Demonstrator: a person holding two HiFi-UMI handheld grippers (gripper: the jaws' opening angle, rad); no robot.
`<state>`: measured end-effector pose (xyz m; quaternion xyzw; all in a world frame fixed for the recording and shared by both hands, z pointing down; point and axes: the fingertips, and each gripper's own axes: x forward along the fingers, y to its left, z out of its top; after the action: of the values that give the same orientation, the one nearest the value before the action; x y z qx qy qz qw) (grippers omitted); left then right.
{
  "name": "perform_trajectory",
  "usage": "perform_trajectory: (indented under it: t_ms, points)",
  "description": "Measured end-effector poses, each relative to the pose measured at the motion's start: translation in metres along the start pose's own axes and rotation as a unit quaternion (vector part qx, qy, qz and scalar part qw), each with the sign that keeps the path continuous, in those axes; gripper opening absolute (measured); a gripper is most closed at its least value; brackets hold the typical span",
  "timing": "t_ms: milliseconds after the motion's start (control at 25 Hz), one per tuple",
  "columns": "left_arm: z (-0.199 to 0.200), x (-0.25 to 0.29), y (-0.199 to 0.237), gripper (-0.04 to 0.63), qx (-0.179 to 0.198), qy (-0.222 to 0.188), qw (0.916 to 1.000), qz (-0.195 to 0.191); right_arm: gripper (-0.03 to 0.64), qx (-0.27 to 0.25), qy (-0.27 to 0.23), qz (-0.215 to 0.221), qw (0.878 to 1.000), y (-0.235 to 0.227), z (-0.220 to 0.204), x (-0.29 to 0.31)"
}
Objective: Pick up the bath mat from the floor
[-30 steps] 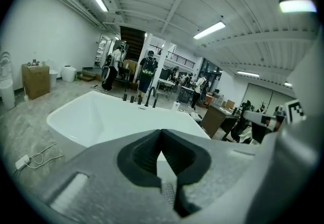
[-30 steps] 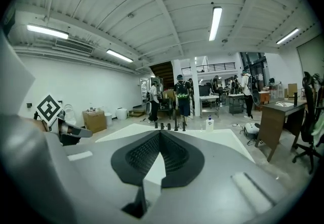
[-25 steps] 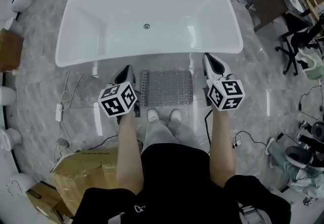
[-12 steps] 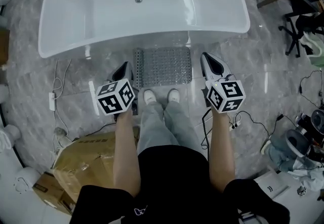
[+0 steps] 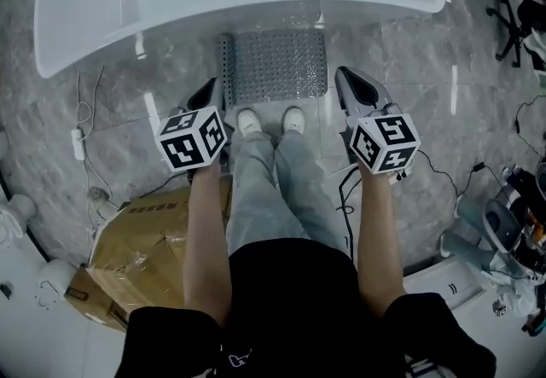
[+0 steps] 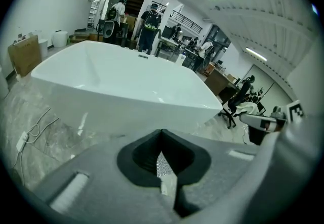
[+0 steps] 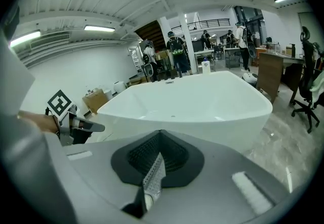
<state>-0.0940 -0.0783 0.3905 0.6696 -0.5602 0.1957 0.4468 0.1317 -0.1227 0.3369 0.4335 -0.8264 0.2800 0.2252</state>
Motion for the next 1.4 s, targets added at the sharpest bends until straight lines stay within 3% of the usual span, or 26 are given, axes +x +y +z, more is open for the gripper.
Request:
perform_trajectory:
  t_ms: [440,640,880,1080,1200,1400]
  points:
    - [-0.055,0.063,0.019,-0.002,0.024,0.048,0.9986,-0.001,0.008,0.022,0.042,0.015,0.999,-0.02,-0.078,0.056]
    - [-0.075,0.113,0.026,-0.002,0.078,0.075,0.9941,0.011,0.008,0.031,0.061,0.022,0.997,-0.048,-0.118,0.092]
    - [-0.11,0.159,0.042,0.0,0.057,0.097,0.9937,0.002,0.008,0.05,0.085,0.031,0.995,-0.072,-0.174,0.13]
    - [-0.153,0.195,0.071,0.012,0.083,0.125,0.9885,0.018,0.008,0.047,0.099,0.054,0.993,-0.085,-0.217,0.161]
    - [-0.183,0.219,0.083,0.056,0.068,0.135,0.9884,0.012,0.01,0.041,0.104,0.065,0.992,-0.097,-0.246,0.176]
    - [-0.222,0.274,0.114,0.125,0.059,0.149,0.9869,0.021,0.107,0.048,0.133,0.078,0.987,-0.127,-0.3,0.216]
